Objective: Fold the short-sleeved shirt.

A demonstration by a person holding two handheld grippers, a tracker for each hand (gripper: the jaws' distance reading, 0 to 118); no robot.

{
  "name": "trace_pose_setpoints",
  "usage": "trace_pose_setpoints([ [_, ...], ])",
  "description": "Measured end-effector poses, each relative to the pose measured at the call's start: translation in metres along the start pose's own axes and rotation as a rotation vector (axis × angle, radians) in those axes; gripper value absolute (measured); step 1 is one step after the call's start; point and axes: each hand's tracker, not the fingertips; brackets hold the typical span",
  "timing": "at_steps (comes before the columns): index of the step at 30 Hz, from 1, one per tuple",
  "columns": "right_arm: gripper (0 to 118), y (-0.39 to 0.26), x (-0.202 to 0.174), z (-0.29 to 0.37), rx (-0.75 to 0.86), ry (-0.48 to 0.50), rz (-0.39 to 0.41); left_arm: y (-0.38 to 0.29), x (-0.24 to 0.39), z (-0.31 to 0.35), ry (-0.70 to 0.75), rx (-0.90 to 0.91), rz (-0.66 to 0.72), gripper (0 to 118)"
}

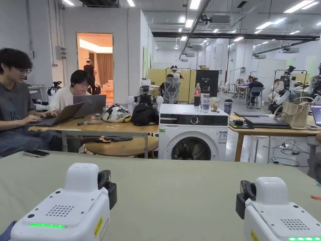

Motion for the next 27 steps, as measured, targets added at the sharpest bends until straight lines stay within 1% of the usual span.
trace_pose_setpoints([
  [3, 0, -0.001, -0.002, 0.000, 0.004, 0.011, 0.002, -0.002, 0.001, 0.000, 0.003, 0.000, -0.015, 0],
  [8, 0, -0.004, -0.007, -0.001, 0.001, 0.018, 0.031, -0.002, 0.004, -0.001, -0.009, -0.002, -0.022, 0],
  [12, 0, -0.004, -0.005, 0.000, 0.002, 0.020, 0.011, -0.001, 0.004, 0.000, -0.022, 0.003, -0.036, 0],
  [14, 0, -0.003, -0.003, 0.001, 0.003, 0.023, -0.005, -0.001, 0.003, 0.000, -0.026, 0.005, -0.019, 0],
  [16, 0, -0.003, -0.001, 0.002, 0.000, 0.044, -0.019, -0.001, 0.001, 0.000, -0.037, 0.007, -0.009, 0],
  [19, 0, -0.002, -0.005, 0.004, 0.010, 0.028, 0.009, 0.000, 0.002, -0.004, -0.011, -0.030, -0.031, 0],
  [23, 0, -0.002, -0.008, 0.003, -0.001, 0.036, 0.009, -0.004, 0.003, -0.003, 0.010, -0.046, -0.045, 0],
  [27, 0, -0.003, -0.011, 0.001, -0.009, 0.023, 0.021, -0.006, -0.001, 0.001, -0.007, -0.042, -0.025, 0],
])
